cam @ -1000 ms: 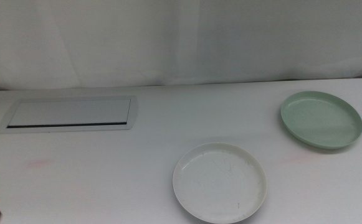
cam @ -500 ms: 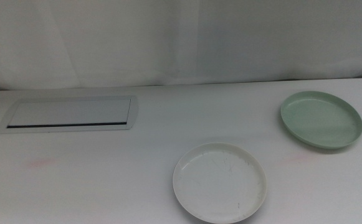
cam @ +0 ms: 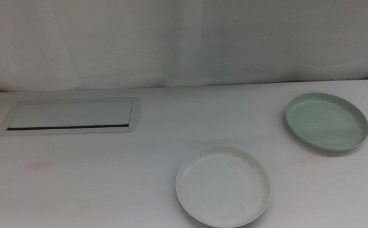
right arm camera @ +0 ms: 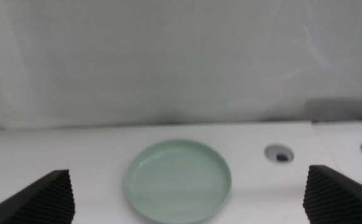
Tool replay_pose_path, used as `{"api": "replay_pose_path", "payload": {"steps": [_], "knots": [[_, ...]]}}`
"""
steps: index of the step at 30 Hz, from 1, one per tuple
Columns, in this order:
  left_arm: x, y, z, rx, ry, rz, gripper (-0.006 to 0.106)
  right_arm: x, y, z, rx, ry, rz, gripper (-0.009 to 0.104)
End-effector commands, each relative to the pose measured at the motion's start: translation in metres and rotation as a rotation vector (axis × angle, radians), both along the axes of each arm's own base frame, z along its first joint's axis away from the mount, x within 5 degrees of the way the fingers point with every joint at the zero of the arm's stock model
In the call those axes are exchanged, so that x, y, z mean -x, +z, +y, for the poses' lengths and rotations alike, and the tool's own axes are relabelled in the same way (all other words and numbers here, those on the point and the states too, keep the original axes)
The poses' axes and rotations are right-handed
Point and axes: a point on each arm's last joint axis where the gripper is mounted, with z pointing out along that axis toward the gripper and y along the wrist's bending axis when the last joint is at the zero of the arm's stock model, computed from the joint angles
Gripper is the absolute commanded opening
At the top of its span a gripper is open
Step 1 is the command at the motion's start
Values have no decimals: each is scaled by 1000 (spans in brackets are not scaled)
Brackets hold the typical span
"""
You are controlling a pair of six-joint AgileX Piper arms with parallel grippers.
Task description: Stack the three bowls on top of each other.
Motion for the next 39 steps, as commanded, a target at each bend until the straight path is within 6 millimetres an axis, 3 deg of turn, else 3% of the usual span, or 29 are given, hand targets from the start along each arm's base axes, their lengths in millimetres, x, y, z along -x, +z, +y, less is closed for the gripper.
{"api": "replay_pose_path", "payload": {"steps": [1, 6, 14, 18, 23, 31, 39], "knots": [[1, -11, 0, 9, 2, 0, -1, -17, 10, 1, -17, -19, 96, 102], [1, -11, 0, 9, 2, 0, -1, -56, 21, 3, -27, -45, 227, 102], [1, -11, 0, 9, 2, 0, -1, -126, 21, -2, -39, -145, 468, 102], [1, -11, 0, 9, 2, 0, -1, -169, 18, -15, -64, -129, 623, 102], [1, -11, 0, 9, 2, 0, -1, -207, 12, -44, -115, -157, 691, 102], [1, -11, 0, 9, 2, 0, -1, -244, -33, -63, -36, -211, 803, 102], [1, -11, 0, 9, 2, 0, -1, -277, -104, -69, -83, -243, 978, 102]]}}
